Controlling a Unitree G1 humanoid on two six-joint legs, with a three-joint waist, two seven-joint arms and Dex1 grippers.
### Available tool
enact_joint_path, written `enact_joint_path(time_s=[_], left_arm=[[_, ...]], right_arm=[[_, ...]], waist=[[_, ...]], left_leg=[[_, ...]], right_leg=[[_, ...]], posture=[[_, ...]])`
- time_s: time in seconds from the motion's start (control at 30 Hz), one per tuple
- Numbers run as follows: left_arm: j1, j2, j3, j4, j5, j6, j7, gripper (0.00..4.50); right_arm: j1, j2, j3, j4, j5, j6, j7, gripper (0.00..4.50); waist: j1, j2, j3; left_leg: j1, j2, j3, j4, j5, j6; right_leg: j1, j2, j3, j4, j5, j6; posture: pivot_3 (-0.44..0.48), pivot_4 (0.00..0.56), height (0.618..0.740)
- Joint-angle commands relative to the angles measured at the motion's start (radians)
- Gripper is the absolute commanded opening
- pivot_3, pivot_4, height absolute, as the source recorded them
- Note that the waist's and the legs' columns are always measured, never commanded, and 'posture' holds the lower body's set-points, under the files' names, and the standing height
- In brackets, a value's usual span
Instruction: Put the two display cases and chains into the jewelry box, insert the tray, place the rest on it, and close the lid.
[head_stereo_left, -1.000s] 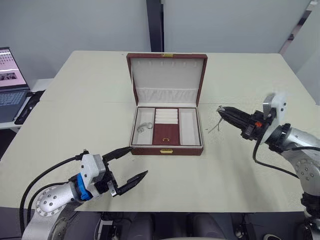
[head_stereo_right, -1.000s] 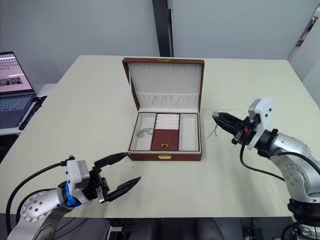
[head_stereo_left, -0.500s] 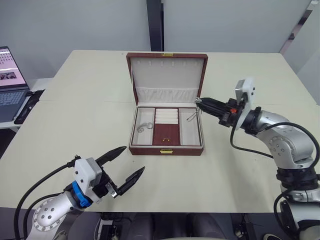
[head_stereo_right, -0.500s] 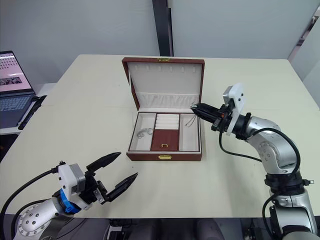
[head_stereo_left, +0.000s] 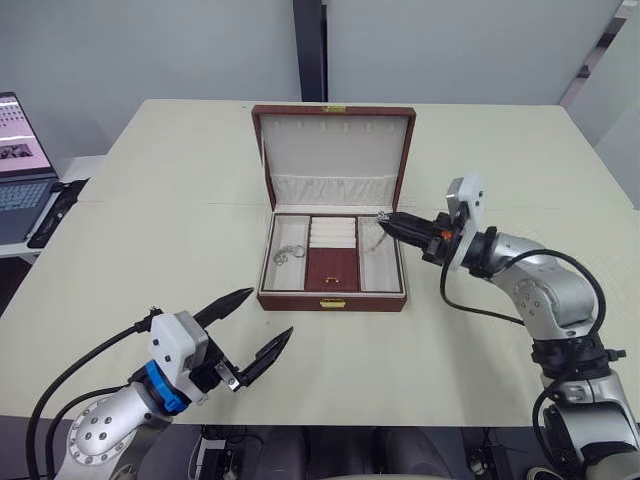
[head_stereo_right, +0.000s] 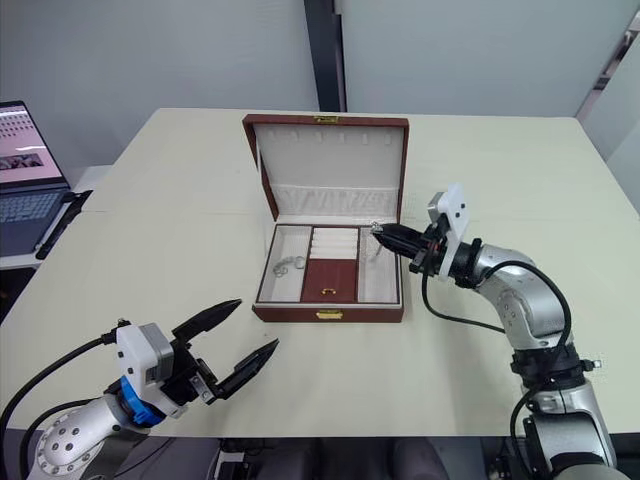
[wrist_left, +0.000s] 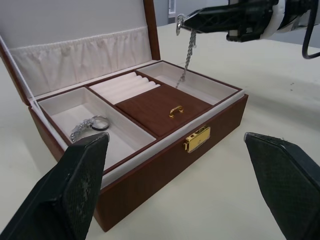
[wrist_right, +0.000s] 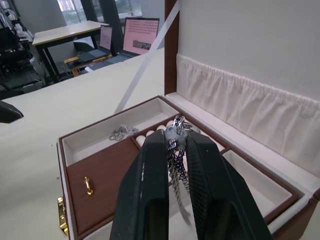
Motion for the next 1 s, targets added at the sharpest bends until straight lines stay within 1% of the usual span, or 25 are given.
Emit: enact_joint_path(time_s=[0.03,0.5,0.57,0.6,0.77,0.93,1.0], left_arm=[[-0.001,0.003,-0.004,-0.039,-0.006,0.015,0.011,4.50],[-0.005,0.007,0.003,-0.062,-0.020,0.071,0.025,4.50],[-0.003,0.018,0.016,-0.059,-0.015,0.090,0.031,4.50],[-0.003,0.021,0.022,-0.057,-0.013,0.095,0.033,4.50],[-0.013,0.049,0.051,-0.056,-0.066,0.178,0.040,4.50],[-0.047,0.077,0.101,-0.020,-0.107,0.220,0.024,4.50],[-0.068,0.114,0.150,0.032,-0.128,0.247,0.000,4.50]], right_arm=[[0.016,0.004,0.002,-0.013,-0.009,-0.030,0.026,0.27],[0.043,0.031,0.010,-0.008,-0.033,-0.038,0.037,0.27],[0.051,0.026,0.002,-0.009,-0.028,-0.031,0.040,0.98],[0.054,0.023,0.000,-0.010,-0.026,-0.027,0.043,1.08],[0.068,0.003,-0.025,-0.015,-0.020,-0.033,0.057,2.37],[0.071,-0.035,-0.056,-0.013,-0.024,-0.045,0.077,3.85],[0.085,-0.081,-0.079,-0.019,-0.024,-0.052,0.105,4.47]], waist=[[0.000,0.000,0.000],[0.000,0.000,0.000],[0.000,0.000,0.000],[0.000,0.000,0.000],[0.000,0.000,0.000],[0.000,0.000,0.000],[0.000,0.000,0.000]], left_leg=[[0.000,0.000,0.000,0.000,0.000,0.000],[0.000,0.000,0.000,0.000,0.000,0.000],[0.000,0.000,0.000,0.000,0.000,0.000],[0.000,0.000,0.000,0.000,0.000,0.000],[0.000,0.000,0.000,0.000,0.000,0.000],[0.000,0.000,0.000,0.000,0.000,0.000],[0.000,0.000,0.000,0.000,0.000,0.000]], right_leg=[[0.000,0.000,0.000,0.000,0.000,0.000],[0.000,0.000,0.000,0.000,0.000,0.000],[0.000,0.000,0.000,0.000,0.000,0.000],[0.000,0.000,0.000,0.000,0.000,0.000],[0.000,0.000,0.000,0.000,0.000,0.000],[0.000,0.000,-0.001,0.000,0.000,0.000],[0.000,0.000,0.000,0.000,0.000,0.000]], posture=[[0.000,0.150,0.740],[0.000,0.150,0.740],[0.000,0.150,0.740],[0.000,0.150,0.740],[0.000,0.150,0.740],[0.000,0.150,0.740],[0.000,0.150,0.740]])
